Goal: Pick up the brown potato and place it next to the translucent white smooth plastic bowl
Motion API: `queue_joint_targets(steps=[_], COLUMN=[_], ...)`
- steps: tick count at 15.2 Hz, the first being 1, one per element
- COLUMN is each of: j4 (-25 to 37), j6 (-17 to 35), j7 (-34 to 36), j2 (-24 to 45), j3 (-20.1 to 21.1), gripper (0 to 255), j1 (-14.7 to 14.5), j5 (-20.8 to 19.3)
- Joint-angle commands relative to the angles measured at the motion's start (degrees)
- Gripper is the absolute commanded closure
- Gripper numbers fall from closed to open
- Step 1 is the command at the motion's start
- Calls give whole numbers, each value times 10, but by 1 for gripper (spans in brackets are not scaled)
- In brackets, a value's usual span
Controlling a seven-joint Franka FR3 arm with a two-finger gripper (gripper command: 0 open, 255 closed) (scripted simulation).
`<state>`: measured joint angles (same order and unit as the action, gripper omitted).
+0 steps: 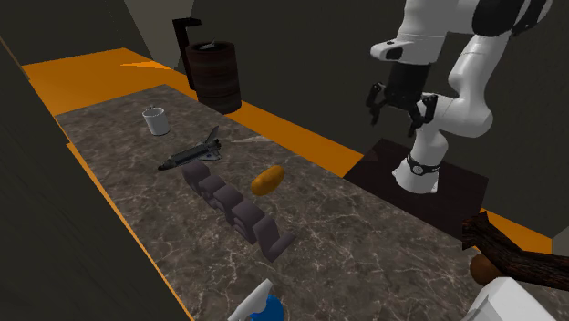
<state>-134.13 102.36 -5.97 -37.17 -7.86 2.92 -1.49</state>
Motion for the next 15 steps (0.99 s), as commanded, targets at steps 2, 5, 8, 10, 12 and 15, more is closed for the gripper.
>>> queue_joint_targets(steps=[2,5,8,10,12,15], j4=[5,17,36,52,71,105], j6=[43,79,112,133,152,176], j7=[-28,-56,-85,-105,-126,-158], j2=[50,100,154,192,232,293], j3=[-24,-47,-70,-85,-99,-117], gripper=[0,0,0,0,0,0], j1=[6,11,14,16,19,23], j5=[-12,-19,-21,-19,-15,-2])
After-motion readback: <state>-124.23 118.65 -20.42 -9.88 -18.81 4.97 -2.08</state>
